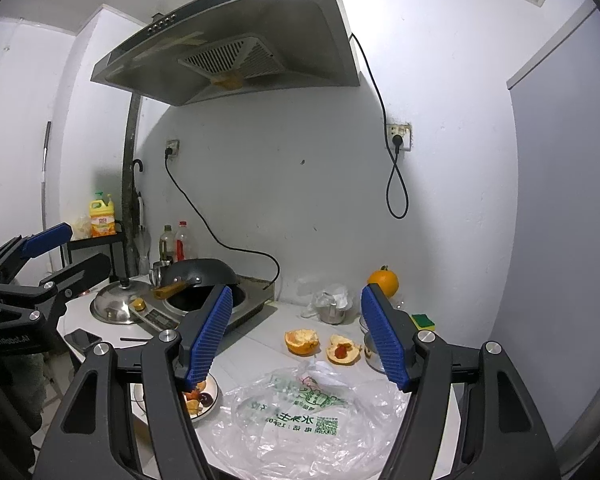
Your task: Organize fruits
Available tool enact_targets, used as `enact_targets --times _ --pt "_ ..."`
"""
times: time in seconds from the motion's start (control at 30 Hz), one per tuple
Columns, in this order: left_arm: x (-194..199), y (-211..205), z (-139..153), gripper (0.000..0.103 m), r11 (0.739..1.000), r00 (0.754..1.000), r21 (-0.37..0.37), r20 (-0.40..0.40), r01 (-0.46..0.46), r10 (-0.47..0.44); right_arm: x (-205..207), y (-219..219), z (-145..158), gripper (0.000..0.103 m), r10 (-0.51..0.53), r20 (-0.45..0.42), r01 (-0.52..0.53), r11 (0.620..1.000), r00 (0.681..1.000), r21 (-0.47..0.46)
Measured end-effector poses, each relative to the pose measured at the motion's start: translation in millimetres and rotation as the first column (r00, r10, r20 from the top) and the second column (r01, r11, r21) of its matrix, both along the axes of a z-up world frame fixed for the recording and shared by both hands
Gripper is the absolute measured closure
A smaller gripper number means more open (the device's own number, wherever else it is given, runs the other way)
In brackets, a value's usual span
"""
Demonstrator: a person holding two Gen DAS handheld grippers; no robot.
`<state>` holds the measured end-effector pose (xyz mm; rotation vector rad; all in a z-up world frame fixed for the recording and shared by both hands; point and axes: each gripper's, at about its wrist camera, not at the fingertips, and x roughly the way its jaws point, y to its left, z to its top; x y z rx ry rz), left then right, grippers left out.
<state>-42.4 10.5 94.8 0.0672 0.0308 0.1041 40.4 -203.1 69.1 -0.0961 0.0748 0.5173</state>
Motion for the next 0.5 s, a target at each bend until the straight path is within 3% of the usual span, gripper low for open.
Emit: enact_targets --times 0.5 --pt "-0.3 -1.4 0.7 0.001 1.0 1.0 -0.013 0.004 0.003 -0.003 1.5 -1.7 0.7 0.032 -0.004 -0.005 0.004 1.0 1.0 -0.009"
